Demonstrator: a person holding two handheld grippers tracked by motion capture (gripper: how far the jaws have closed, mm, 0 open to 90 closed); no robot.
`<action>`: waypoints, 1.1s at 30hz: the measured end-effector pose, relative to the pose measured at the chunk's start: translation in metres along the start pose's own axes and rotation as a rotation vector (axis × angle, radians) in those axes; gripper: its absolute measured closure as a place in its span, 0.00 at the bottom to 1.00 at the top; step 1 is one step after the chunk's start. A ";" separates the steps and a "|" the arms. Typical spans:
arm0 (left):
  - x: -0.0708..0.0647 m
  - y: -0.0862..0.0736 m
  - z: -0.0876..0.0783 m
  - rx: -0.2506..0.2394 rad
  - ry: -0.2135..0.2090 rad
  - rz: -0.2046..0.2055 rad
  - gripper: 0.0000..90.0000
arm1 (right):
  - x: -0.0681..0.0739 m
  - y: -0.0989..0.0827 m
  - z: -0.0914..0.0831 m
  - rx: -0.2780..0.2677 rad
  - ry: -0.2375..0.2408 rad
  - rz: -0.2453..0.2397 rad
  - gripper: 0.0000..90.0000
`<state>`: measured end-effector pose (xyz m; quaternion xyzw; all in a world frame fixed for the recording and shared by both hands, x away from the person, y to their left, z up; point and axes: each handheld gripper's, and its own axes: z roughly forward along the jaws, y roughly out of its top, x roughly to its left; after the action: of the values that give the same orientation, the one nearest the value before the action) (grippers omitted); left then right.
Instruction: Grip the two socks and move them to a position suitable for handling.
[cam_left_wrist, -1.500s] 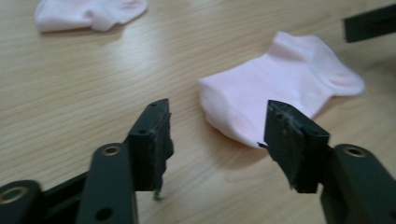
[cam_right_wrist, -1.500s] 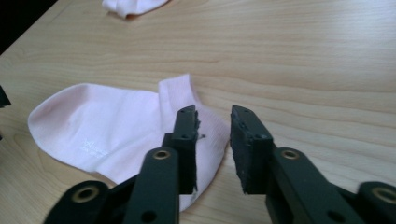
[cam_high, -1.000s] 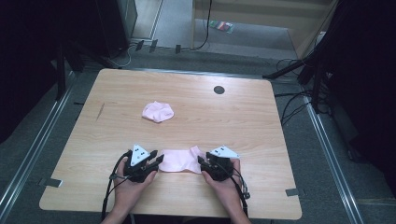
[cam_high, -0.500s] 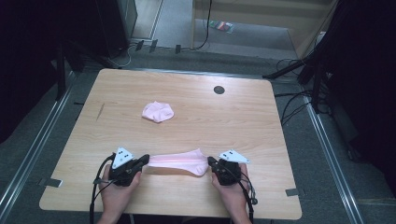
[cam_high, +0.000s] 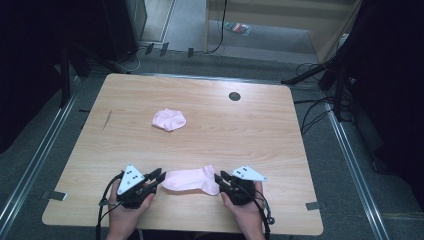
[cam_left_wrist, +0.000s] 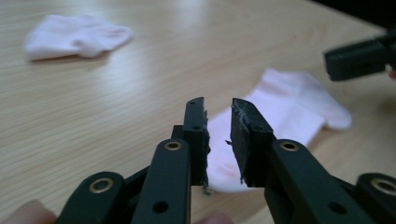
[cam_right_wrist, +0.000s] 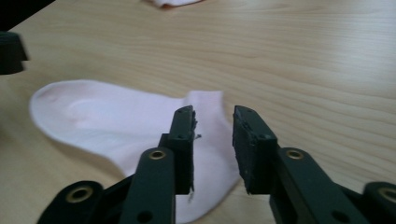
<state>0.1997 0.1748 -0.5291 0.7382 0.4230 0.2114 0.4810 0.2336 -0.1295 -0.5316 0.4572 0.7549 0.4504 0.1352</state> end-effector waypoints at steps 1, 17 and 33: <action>-0.004 0.000 0.005 0.035 -0.005 0.044 0.87 | 0.003 -0.002 0.004 0.016 0.002 -0.024 0.82; -0.004 -0.016 0.024 0.239 -0.043 0.128 0.60 | 0.007 -0.013 0.014 0.103 -0.094 -0.089 0.81; 0.028 -0.016 0.016 0.172 -0.234 -0.068 0.90 | 0.006 -0.014 0.011 0.110 -0.119 -0.082 0.84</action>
<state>0.2199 0.1923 -0.5531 0.7816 0.4053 0.0704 0.4690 0.2293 -0.1205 -0.5476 0.4584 0.7874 0.3742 0.1727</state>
